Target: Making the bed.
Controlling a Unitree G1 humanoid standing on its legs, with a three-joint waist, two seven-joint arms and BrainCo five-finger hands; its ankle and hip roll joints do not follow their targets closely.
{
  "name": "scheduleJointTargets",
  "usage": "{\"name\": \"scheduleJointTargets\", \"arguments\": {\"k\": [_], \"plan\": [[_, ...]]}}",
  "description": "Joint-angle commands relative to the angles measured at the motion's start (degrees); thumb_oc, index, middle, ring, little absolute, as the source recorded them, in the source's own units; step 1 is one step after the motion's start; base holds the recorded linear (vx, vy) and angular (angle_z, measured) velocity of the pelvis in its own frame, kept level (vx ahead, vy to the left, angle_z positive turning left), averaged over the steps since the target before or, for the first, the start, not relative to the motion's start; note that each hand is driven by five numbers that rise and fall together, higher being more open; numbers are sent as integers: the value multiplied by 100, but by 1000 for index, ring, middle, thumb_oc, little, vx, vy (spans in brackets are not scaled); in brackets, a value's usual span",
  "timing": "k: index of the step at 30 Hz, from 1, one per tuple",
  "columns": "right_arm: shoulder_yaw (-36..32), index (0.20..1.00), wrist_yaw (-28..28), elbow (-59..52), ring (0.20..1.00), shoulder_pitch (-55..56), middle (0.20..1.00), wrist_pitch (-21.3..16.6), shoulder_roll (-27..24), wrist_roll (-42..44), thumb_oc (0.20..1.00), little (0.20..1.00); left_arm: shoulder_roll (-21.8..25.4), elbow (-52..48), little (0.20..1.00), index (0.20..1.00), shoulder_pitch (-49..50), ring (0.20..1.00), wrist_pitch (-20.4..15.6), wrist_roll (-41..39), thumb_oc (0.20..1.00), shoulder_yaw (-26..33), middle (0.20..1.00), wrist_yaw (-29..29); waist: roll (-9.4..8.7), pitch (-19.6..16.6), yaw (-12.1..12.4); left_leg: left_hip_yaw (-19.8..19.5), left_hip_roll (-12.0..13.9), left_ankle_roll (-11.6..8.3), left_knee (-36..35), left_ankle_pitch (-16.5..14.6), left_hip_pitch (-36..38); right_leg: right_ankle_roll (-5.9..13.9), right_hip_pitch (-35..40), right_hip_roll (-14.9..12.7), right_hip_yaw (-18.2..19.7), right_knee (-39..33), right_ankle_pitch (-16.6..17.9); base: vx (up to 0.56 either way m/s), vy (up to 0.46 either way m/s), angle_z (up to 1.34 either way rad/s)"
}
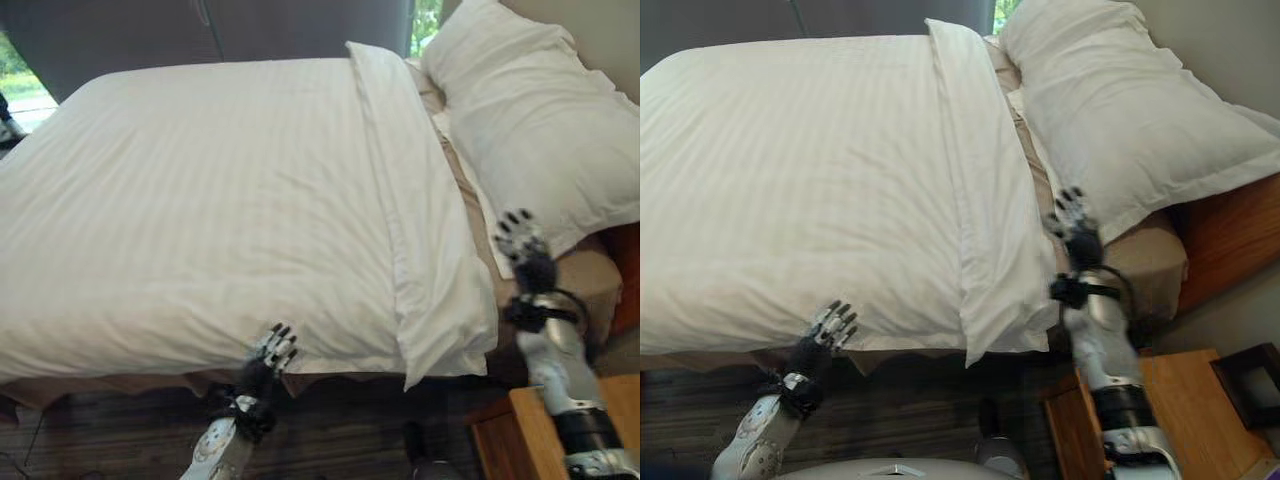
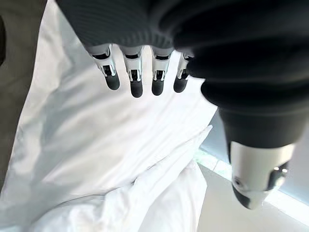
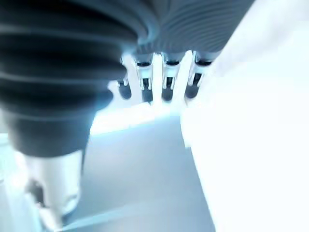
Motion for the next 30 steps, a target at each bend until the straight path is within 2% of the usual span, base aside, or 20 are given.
{"name": "scheduleJointTargets", "arguments": {"k": [1,4,8,13,19,23,24,26,30], "plan": [[-532,200,307,582,200,-235,200,-7,-408,503,200,200,497,-327,1000,1000,-186,1000,-282,152,1000,604,1000,-7,151,274,36,-439,9,4,41,266,-66,37,563,112,-339,101,-565,27,-8,6],[-192,200,382,902,200,-493,200,148,-216,668,200,200,474,-403,1000,1000,-74,1000,-298,142,1000,702,1000,-32,176,241,169,-492,-11,6,41,261,-39,29,634,96,-411,101,-595,31,-5,4],[-50,200,248,1470,200,-913,200,164,-84,773,200,200,467,-340,1000,1000,-47,1000,-312,115,1000,700,1000,11,221,228,267,-532,-22,8,41,249,-25,24,669,85,-451,101,-613,8,-6,8],[61,200,146,1974,200,-1375,200,220,-247,587,200,200,582,-425,1000,1000,-54,1000,-330,36,1000,607,1000,-66,290,253,329,-557,-34,-3,41,270,-40,21,666,72,-488,101,-611,-5,-5,3],[150,200,244,2971,200,-1910,200,297,-419,751,200,200,710,-356,1000,1000,-146,1000,-345,-57,1000,379,1000,-117,438,347,392,-605,-84,-7,41,323,-147,26,587,27,-508,101,-585,-17,-3,0],[144,200,347,4098,200,-2193,200,439,-351,893,200,200,770,-307,1000,1000,-398,1000,-403,-143,1000,179,1000,-102,632,476,439,-651,-154,-7,41,384,-301,30,457,-29,-534,101,-543,-69,13,2],[88,200,347,4623,200,-2256,200,502,-328,797,200,200,751,-300,1000,1000,-513,1000,-429,-176,1000,91,1000,-91,766,540,465,-682,-193,-7,41,434,-424,34,346,-70,-559,101,-513,-97,26,6],[-161,200,334,5075,200,-2066,200,508,-237,800,200,200,636,-255,1000,1000,-575,1000,-464,-179,1000,23,1000,-42,911,555,453,-673,-222,-12,41,469,-516,52,252,-93,-565,101,-485,-25,22,6],[-575,200,346,5387,200,-1217,200,484,-101,781,200,200,422,-154,1000,1000,-572,1000,-448,-22,1000,-11,1000,-16,961,565,300,-639,-211,-13,41,424,-440,57,323,-77,-558,101,-528,55,-2,1]]}}
